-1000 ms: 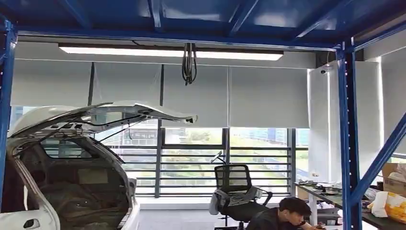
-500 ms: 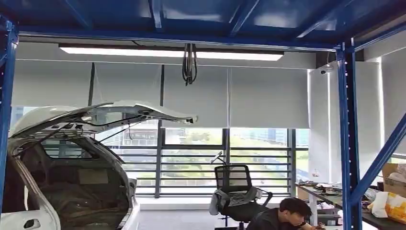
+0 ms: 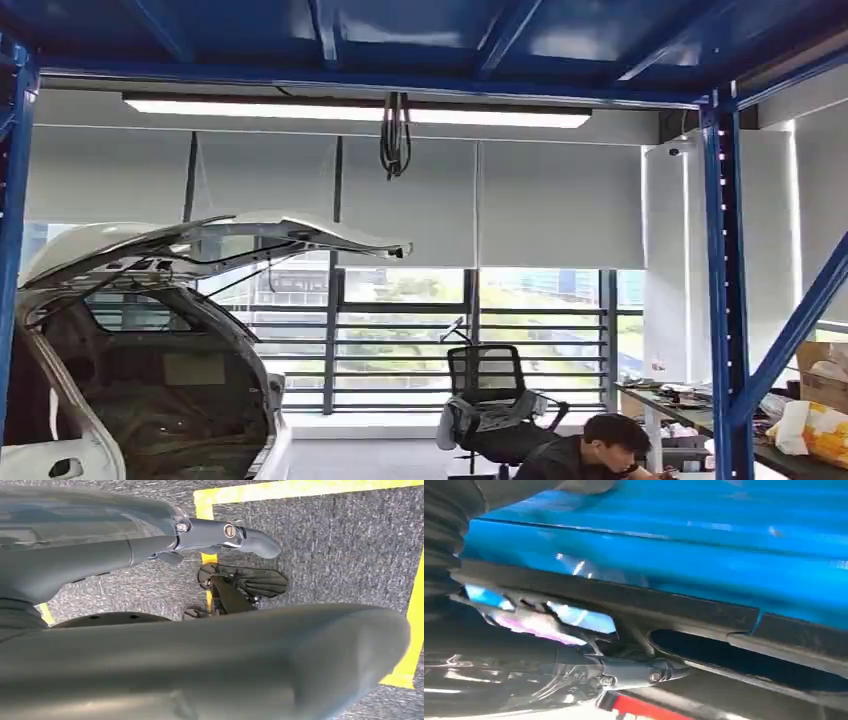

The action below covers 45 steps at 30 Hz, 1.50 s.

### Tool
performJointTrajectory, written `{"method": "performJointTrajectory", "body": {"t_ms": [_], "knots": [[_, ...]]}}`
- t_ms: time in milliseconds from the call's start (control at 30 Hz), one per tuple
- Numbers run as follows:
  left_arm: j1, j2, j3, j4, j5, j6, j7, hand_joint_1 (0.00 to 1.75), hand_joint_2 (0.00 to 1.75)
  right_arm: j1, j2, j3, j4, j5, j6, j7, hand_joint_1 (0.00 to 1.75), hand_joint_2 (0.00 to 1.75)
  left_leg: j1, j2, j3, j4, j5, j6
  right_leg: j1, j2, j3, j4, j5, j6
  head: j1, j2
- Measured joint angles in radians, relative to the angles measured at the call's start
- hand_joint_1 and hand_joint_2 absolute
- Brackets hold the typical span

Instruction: Take the parts from the cabinet and place them on the table.

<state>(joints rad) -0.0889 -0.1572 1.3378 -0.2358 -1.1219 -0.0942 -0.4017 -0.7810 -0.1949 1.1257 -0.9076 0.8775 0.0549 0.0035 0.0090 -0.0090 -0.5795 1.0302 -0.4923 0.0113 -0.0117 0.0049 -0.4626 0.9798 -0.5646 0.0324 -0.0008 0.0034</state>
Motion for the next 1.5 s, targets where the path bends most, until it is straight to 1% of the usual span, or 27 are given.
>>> {"method": "performJointTrajectory", "body": {"t_ms": [367, 500, 800, 1167, 1500], "knots": [[0.000, -0.001, 0.000, 0.000, 0.000, 0.004, -0.008, 0.00, 0.00, 0.079, -0.002, -0.128, -0.108, 0.180, -0.003, 0.010, 0.00, 1.75, 0.000, 0.000, -0.001, 0.000, 0.000, 0.000, 0.000, 0.000, -0.001, 0.000, 0.000, 0.000, 0.000, 0.000], [0.000, -0.001, 0.000, 0.000, 0.000, 0.009, -0.009, 0.00, 0.00, 0.098, -0.002, -0.167, -0.148, 0.209, -0.002, 0.015, 0.00, 1.75, 0.000, 0.000, -0.001, 0.000, 0.000, 0.000, 0.000, 0.001, -0.001, 0.000, 0.000, 0.000, 0.000, 0.000], [0.000, -0.001, 0.000, 0.000, 0.000, 0.011, -0.013, 0.00, 0.00, 0.119, -0.012, -0.257, -0.212, 0.216, 0.008, 0.006, 0.00, 1.75, 0.000, 0.000, -0.001, 0.000, 0.000, 0.000, 0.000, 0.001, -0.001, 0.000, 0.000, 0.000, 0.000, 0.000], [0.000, 0.000, 0.000, 0.000, 0.000, 0.013, -0.013, 0.00, 0.00, 0.129, -0.037, -0.291, -0.238, 0.224, 0.006, 0.006, 0.00, 1.75, 0.000, 0.000, -0.001, 0.000, 0.000, 0.000, 0.000, 0.000, -0.001, 0.000, 0.000, 0.000, 0.000, 0.000], [0.001, 0.000, 0.000, 0.000, -0.008, 0.018, -0.013, 0.00, 0.00, 0.173, -0.055, -0.321, -0.242, 0.234, 0.006, 0.004, 0.00, 1.75, 0.000, 0.000, -0.001, 0.000, 0.000, 0.000, 0.000, 0.000, -0.001, 0.000, 0.000, 0.000, 0.000, 0.000]]}}
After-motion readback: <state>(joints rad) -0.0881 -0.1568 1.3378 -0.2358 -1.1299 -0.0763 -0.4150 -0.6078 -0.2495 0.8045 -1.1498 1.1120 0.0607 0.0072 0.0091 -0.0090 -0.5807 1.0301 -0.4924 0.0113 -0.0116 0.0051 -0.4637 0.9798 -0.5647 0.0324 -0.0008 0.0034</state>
